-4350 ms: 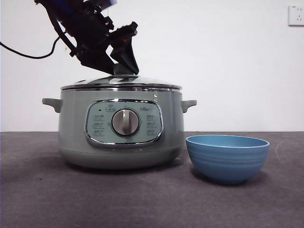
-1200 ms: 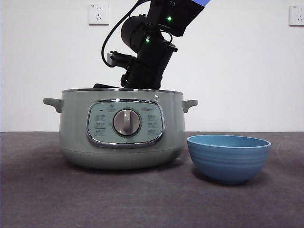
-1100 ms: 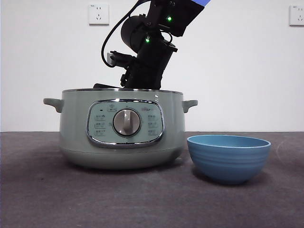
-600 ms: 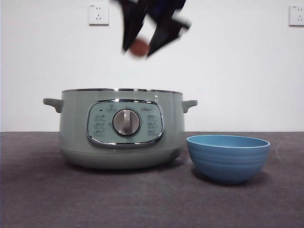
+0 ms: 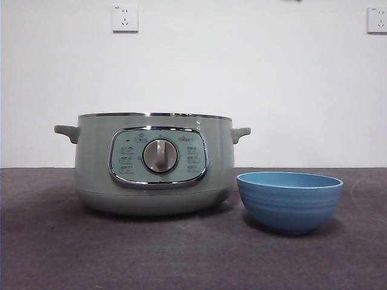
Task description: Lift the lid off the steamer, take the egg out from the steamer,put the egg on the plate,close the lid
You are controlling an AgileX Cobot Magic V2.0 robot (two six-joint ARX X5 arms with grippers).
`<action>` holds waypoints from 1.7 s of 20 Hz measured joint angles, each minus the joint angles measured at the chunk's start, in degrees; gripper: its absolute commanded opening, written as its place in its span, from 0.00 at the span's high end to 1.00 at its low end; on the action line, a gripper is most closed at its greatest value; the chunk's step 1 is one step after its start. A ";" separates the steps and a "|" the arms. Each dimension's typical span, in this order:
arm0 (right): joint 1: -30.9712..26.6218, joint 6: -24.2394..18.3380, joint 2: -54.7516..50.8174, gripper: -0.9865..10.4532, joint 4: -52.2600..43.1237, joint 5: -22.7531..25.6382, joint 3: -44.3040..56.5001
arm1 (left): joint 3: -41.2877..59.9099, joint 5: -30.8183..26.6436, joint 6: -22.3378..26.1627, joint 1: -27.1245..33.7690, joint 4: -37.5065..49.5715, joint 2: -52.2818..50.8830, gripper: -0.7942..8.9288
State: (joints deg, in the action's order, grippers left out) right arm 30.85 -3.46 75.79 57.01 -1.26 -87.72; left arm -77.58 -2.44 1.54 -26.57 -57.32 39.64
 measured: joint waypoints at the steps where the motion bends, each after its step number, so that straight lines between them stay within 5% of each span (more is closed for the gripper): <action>1: -0.77 0.02 -0.85 0.93 -2.19 -0.28 3.98 | 0.00 0.00 0.00 0.00 -0.31 0.00 0.93; 10: -2.32 1.38 3.19 0.93 -24.94 -6.25 32.15 | 0.00 0.00 0.00 0.00 -1.46 0.00 0.93; 20: -2.32 1.38 17.73 0.93 -30.32 -6.25 32.81 | 0.00 -0.02 0.00 0.00 -3.52 0.00 0.93; 30: -1.99 1.36 19.93 0.93 -31.52 -6.25 32.81 | 0.00 0.00 0.00 0.00 -3.56 -0.02 0.93; 32: -1.66 1.36 19.93 0.82 -31.47 -6.25 32.81 | 0.00 0.00 0.00 0.00 -3.56 0.00 0.93; 34: -1.16 1.36 19.93 0.58 -31.19 -6.21 32.81 | 0.00 0.00 0.00 0.00 -3.56 0.00 0.93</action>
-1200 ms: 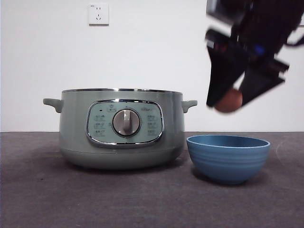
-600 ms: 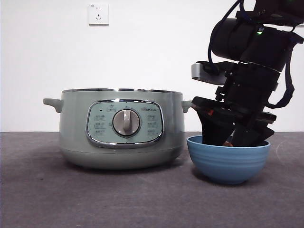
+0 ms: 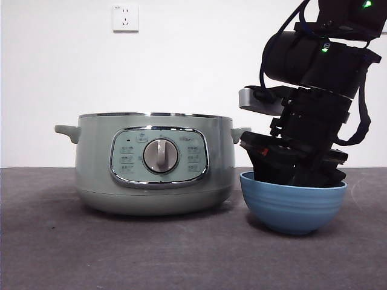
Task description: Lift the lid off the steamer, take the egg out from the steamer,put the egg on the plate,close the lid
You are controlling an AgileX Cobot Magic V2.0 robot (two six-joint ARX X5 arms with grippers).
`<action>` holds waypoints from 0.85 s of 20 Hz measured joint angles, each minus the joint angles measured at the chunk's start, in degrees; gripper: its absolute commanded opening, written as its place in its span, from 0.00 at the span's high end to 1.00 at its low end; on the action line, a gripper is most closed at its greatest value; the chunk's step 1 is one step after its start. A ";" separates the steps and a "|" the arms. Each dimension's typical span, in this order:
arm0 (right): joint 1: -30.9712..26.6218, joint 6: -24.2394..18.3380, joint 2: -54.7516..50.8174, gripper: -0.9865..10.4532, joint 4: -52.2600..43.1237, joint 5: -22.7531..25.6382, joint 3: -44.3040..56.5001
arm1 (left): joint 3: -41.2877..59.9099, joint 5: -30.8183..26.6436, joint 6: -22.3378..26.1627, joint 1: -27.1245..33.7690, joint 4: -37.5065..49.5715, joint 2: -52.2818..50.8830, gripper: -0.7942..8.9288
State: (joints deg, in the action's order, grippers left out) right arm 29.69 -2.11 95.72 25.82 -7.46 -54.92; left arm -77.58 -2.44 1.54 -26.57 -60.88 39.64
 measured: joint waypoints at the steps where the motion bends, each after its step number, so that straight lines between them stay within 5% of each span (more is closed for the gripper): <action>1: 0.31 0.00 0.00 0.53 0.00 0.13 0.00 | 0.00 0.00 0.00 0.00 0.00 0.00 0.93; 9: 0.85 0.00 -3.85 0.52 0.57 0.37 -0.20 | 0.00 0.00 0.00 0.00 0.00 0.00 0.93; 17: 1.05 1.51 -31.67 0.52 8.35 0.07 -0.09 | 0.00 3.13 0.00 0.00 5.81 5.31 0.93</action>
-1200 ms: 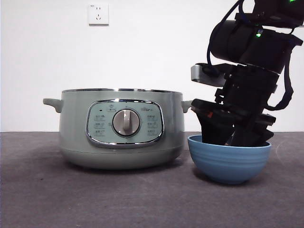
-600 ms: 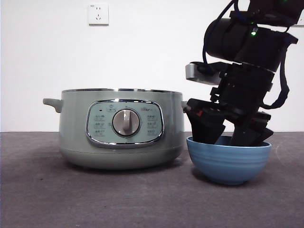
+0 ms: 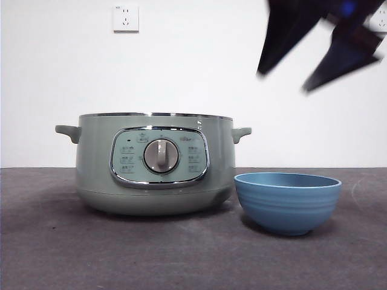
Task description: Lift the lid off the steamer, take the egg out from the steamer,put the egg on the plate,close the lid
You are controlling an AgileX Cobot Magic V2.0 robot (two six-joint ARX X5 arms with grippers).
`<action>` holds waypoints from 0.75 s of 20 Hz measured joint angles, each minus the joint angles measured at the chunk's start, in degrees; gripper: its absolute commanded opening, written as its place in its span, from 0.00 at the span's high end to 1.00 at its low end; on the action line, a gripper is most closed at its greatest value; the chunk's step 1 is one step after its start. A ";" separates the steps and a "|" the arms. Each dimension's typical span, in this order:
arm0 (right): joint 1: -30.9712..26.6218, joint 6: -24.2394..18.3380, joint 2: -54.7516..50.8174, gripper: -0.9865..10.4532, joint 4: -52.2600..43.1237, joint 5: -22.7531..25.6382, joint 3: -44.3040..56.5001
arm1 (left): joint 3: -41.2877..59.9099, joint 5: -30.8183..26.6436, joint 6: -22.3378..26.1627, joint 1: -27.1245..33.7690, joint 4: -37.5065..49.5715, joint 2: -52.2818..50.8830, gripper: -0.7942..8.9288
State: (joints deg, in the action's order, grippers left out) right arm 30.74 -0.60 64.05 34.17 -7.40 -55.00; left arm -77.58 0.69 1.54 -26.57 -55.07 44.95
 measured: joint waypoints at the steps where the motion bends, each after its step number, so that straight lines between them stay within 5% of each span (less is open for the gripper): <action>1: 0.00 0.17 -2.43 0.52 0.92 0.00 0.00 | 0.00 0.39 0.00 0.00 1.16 0.96 0.93; 7: 0.00 2.12 -20.48 0.52 8.68 -0.02 0.00 | 0.00 3.85 0.46 0.00 10.62 13.46 0.93; 15: 0.00 3.96 -26.47 0.52 14.84 -0.09 0.00 | 0.00 6.75 1.01 -1.01 24.57 31.89 0.93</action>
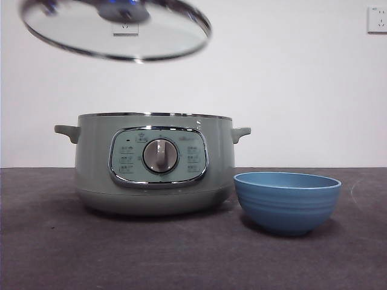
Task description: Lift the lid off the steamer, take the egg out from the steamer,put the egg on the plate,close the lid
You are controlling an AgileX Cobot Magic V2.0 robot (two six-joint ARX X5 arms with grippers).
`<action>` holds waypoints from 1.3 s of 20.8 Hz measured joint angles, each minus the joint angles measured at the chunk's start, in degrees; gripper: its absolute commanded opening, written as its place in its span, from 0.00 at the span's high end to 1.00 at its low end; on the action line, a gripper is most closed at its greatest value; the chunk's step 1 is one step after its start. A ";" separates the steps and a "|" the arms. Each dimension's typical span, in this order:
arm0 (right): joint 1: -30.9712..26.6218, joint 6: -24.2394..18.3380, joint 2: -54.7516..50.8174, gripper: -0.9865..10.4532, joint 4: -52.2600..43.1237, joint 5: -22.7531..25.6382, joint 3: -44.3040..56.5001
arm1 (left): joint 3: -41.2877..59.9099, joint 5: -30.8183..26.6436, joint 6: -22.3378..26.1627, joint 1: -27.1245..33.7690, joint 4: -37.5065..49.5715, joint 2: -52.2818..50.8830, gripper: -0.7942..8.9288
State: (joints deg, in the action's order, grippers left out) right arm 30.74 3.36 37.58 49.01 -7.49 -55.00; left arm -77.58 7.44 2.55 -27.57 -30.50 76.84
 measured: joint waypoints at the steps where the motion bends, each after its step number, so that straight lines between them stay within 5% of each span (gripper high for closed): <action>1: 0.00 0.31 0.00 0.52 0.17 0.00 0.00 | 0.00 0.50 0.02 -0.09 1.68 2.10 0.93; 10: 0.00 0.76 0.00 0.52 0.24 0.00 0.00 | 0.00 0.76 1.07 -0.15 10.97 11.45 0.93; 27: 0.00 1.62 0.00 0.52 0.24 0.00 0.00 | 0.00 -1.31 3.48 0.42 11.26 16.83 0.93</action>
State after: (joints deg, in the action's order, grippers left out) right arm 30.74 4.97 37.58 49.25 -7.49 -55.00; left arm -77.58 6.13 6.02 -27.16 -19.25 93.67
